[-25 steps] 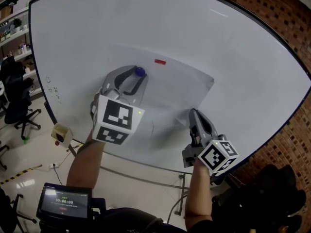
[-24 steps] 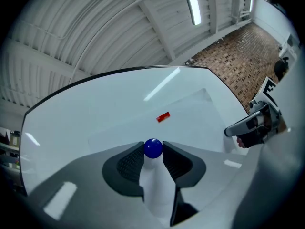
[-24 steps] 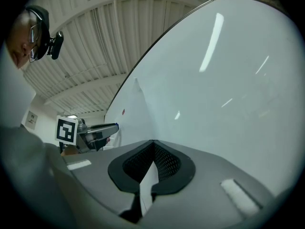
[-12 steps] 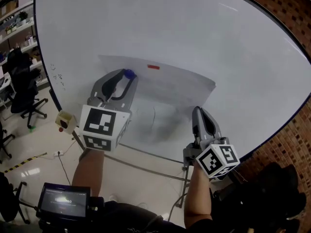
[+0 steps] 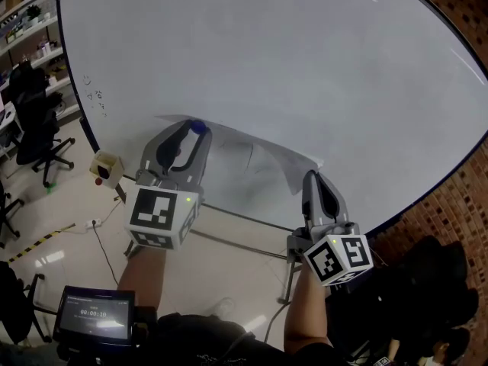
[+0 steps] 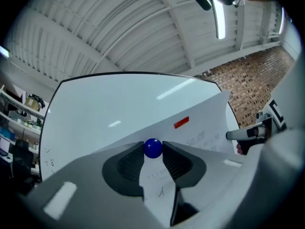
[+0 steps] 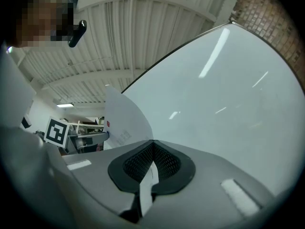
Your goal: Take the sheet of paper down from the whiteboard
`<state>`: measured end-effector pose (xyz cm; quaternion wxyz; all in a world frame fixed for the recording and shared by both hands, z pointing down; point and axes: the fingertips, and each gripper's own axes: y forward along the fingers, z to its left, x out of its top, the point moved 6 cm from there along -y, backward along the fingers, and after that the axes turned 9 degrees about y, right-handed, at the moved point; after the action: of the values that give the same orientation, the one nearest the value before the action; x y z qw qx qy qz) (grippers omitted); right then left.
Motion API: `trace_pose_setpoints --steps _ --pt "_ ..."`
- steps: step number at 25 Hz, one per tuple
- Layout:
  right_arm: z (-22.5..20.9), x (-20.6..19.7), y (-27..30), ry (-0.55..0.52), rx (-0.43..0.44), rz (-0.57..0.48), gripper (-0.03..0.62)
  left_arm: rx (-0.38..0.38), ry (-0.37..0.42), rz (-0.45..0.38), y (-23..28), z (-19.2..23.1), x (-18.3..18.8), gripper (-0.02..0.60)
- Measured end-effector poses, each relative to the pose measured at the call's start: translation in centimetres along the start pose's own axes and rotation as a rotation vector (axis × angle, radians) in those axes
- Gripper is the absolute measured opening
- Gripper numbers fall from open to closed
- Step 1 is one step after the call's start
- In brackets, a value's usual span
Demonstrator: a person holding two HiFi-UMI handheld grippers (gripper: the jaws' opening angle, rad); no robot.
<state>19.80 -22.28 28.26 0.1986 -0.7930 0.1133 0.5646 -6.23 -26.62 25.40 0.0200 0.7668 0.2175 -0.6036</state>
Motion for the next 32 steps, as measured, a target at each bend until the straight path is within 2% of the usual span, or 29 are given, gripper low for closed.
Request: trace_pose_setpoints --steps 4,10,18,22,27,32 --pt "2.7 -1.6 -2.3 -0.043 -0.075 0.011 0.011 -0.034 -0.043 0.036 -3.7 0.9 -2.2 0.123" --pt "7.8 -4.9 -5.9 -0.054 -0.186 0.028 0.012 -0.069 -0.090 0.080 -11.2 3.1 -4.5 0.123" --pt "9.6 -10.3 -10.4 -0.102 -0.306 0.075 0.011 -0.109 -0.141 0.115 -16.5 2.2 -8.9 0.123" --pt "10.6 -12.7 -13.3 -0.100 -0.347 0.093 0.011 -0.128 -0.164 0.171 -18.7 1.5 -11.0 0.123" --pt "11.8 -13.7 -16.7 -0.096 -0.391 0.083 0.011 -0.125 -0.173 0.161 -21.3 0.2 -10.9 0.123" --pt "12.0 -13.4 -18.1 -0.133 -0.392 0.082 0.012 -0.113 -0.180 0.145 -22.6 -2.2 -10.0 0.123"
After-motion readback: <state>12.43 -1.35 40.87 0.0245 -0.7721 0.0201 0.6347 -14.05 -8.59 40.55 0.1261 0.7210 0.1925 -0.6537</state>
